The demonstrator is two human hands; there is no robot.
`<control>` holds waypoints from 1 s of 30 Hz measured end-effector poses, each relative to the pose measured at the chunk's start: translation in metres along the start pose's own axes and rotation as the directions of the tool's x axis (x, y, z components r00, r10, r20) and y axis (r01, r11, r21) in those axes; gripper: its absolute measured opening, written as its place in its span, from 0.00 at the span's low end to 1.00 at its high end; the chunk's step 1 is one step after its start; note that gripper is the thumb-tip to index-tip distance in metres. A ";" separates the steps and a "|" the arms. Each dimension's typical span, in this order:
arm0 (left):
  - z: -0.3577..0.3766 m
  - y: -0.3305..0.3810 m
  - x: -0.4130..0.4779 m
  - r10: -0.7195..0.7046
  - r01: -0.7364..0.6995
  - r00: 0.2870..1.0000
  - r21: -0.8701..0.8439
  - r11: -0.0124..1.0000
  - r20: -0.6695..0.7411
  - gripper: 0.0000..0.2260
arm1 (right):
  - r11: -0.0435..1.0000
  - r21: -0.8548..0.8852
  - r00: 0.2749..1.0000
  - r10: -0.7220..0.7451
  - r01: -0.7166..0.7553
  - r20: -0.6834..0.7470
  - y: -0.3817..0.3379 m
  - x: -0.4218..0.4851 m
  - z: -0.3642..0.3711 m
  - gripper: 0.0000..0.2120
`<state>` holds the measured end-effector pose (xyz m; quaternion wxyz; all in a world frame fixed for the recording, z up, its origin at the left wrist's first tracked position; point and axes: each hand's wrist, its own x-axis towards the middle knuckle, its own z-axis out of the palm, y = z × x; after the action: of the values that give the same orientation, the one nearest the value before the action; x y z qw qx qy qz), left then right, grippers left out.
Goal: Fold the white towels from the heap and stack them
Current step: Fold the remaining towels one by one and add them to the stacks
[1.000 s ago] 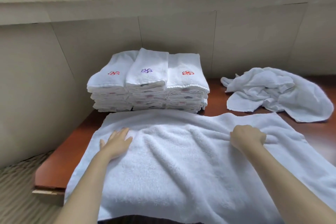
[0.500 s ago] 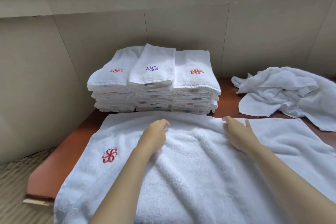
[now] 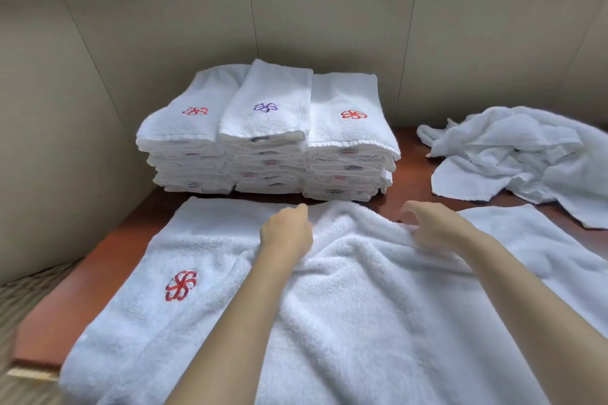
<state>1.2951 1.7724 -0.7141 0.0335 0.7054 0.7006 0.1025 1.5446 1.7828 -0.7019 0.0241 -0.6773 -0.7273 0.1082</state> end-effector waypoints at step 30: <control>-0.028 -0.029 -0.035 -0.089 -0.024 0.898 -0.249 0.968 -0.431 0.09 | 0.987 -0.161 0.911 0.052 0.016 0.409 -0.001 -0.093 -0.027 0.18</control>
<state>1.2614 1.7355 -0.6961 -0.0356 0.6424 0.6833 0.3452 1.5564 1.6942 -0.6649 -0.1853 -0.6456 -0.7162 0.1897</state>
